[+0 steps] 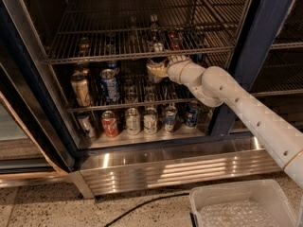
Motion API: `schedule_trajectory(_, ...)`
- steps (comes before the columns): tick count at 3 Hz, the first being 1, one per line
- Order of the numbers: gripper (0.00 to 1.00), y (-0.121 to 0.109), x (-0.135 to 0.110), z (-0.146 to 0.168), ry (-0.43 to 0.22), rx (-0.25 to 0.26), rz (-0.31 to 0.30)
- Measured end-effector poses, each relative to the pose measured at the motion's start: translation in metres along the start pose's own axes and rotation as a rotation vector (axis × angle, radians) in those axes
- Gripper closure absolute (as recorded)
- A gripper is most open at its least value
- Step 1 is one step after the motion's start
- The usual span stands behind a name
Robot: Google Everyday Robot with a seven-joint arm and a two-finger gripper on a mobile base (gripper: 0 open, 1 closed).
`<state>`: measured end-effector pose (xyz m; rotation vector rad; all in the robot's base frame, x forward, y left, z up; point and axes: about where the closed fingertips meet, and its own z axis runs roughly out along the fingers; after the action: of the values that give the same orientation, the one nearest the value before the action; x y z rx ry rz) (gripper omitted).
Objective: Pick blue plastic bottle from middle shelf of fridge
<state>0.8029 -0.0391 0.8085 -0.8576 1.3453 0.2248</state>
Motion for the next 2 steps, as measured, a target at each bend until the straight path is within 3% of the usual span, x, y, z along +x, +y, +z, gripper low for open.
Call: schedule_trajectory(2, 1.0, 0.0021, -0.002, 0.0051, 0.037, 0.022, -0.075)
